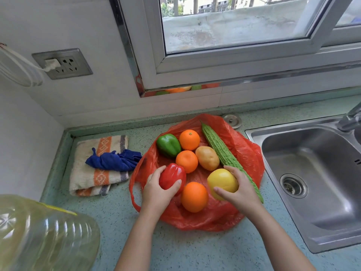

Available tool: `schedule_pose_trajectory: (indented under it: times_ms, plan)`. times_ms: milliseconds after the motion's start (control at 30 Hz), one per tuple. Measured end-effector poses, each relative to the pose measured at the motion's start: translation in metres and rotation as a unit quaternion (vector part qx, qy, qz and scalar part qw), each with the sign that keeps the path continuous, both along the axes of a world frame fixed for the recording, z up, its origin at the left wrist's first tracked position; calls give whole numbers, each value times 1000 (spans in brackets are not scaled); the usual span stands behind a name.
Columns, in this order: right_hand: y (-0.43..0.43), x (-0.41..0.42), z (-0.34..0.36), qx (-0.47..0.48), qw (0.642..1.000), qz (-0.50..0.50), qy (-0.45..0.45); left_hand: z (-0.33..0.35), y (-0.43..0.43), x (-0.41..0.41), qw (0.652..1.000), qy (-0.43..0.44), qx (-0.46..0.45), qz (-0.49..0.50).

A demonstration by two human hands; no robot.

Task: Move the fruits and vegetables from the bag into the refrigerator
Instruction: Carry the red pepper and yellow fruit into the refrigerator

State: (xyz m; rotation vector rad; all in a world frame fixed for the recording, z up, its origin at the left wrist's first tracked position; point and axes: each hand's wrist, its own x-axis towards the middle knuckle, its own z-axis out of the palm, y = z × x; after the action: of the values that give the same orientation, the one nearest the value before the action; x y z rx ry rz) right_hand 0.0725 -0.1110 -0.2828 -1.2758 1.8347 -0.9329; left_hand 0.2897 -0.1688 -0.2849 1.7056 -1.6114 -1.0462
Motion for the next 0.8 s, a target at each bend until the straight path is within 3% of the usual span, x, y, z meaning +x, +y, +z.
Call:
schedule_pose_trajectory:
  times_ms: [400,800]
  plan:
    - [63,-23,64,-120,991,-65,14,70,44,-35,986,118,-75,-95]
    - [190,-104,116,-165,960,-224,42,103,107,-158,943,176,-97,-266]
